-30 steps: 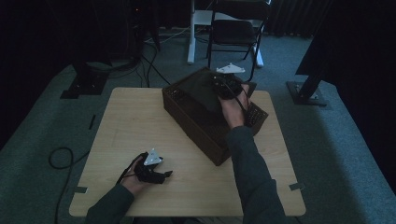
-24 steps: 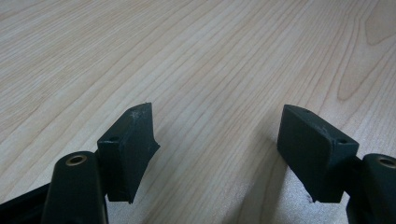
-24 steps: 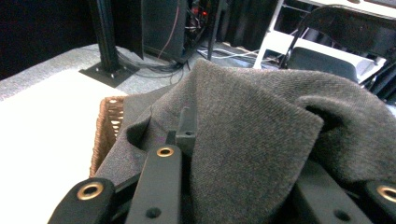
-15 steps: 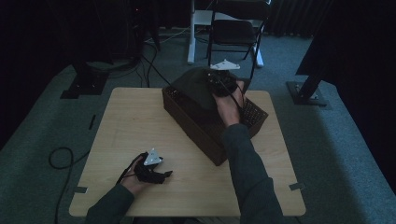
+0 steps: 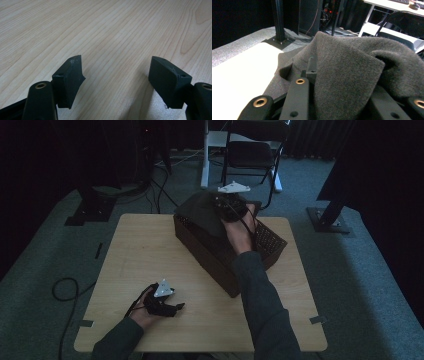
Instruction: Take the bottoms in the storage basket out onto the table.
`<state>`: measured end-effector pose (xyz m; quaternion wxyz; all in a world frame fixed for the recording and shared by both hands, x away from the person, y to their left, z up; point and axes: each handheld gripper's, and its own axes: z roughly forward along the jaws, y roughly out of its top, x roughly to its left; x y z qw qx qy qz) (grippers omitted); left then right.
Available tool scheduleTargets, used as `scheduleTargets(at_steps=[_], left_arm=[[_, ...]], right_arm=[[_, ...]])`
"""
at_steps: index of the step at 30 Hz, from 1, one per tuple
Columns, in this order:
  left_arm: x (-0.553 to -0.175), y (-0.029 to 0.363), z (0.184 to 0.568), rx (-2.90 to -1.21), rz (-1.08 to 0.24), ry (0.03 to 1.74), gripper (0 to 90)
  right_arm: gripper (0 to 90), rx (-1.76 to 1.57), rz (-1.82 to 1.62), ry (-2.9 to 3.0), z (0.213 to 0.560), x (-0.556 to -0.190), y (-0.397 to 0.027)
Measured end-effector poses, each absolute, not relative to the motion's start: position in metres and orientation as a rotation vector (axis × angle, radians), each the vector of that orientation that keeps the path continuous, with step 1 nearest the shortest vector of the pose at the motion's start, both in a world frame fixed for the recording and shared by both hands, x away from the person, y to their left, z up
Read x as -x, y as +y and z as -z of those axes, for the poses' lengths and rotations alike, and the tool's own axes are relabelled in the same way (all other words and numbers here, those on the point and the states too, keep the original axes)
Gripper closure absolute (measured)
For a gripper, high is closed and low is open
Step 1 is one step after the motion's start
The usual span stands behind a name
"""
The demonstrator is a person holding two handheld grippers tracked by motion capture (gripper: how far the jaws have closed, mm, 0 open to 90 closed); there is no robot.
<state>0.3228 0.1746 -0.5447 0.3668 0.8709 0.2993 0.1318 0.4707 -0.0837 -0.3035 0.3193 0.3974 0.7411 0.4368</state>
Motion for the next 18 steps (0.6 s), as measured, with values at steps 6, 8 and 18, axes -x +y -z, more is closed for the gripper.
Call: scheduleTargets(at_steps=[6, 8, 18], left_arm=[[-0.323, 0.175, 0.545, -2.236, -0.338, 0.770, 27.9], [-0.323, 0.175, 0.545, -2.236, -0.339, 0.770, 27.9], [-0.323, 0.175, 0.545, -2.235, -0.338, 0.771, 27.9]], right_arm=[[72.1, -1.024, -1.154, 1.955, 0.302, -0.470, -0.076], [72.2, -1.019, -1.162, 1.958, 0.301, -0.470, -0.074], [72.1, -0.988, -1.179, 1.958, 0.293, -0.468, -0.064]])
